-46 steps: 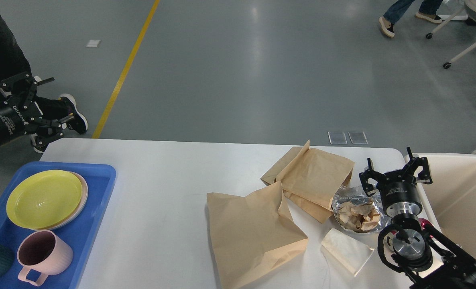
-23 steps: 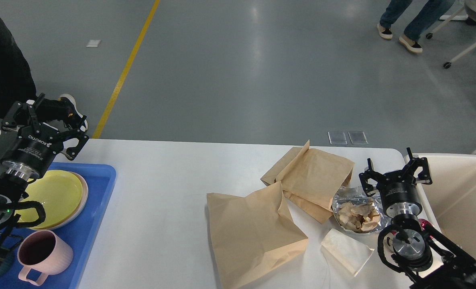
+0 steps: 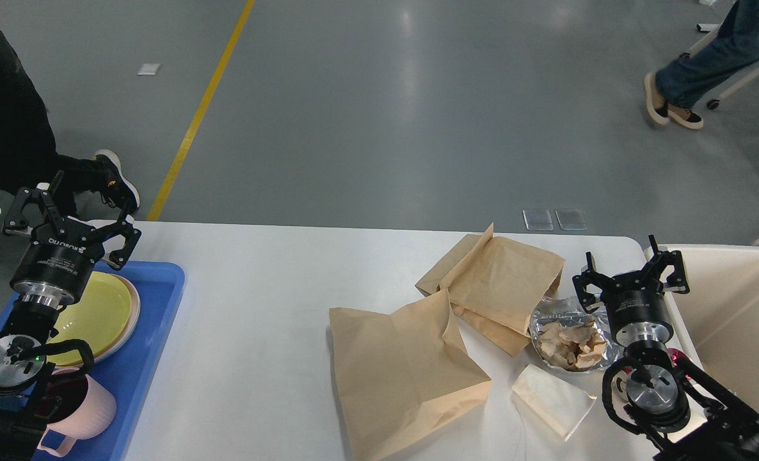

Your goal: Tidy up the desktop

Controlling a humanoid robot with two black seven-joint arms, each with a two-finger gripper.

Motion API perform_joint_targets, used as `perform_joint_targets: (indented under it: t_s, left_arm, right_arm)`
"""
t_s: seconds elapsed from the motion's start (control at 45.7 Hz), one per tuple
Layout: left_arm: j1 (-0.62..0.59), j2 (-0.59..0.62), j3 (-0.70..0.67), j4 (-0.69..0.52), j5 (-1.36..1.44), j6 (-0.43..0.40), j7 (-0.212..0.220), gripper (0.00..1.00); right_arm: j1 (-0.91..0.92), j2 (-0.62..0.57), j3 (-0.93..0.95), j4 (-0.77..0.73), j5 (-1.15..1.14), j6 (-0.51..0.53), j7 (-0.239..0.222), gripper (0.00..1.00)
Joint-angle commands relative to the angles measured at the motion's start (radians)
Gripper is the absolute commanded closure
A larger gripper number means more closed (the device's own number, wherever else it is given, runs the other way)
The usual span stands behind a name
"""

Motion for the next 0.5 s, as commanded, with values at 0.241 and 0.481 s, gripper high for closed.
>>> perform_joint_targets:
  t_s: [0.241,0.481]
  left_arm:
    - [0.044,0.003,-0.116,0.01,-0.004,-0.011,-0.004,0.04]
    - [0.058,-0.003,-0.125,0.017,-0.018,-0.019,0.006,0.04]
  right_arm:
    - [0.0,0.0,0.0,0.0,0.0,0.0,0.0,0.0]
    - [0.0,0.0,0.0,0.0,0.0,0.001,0.0,0.0]
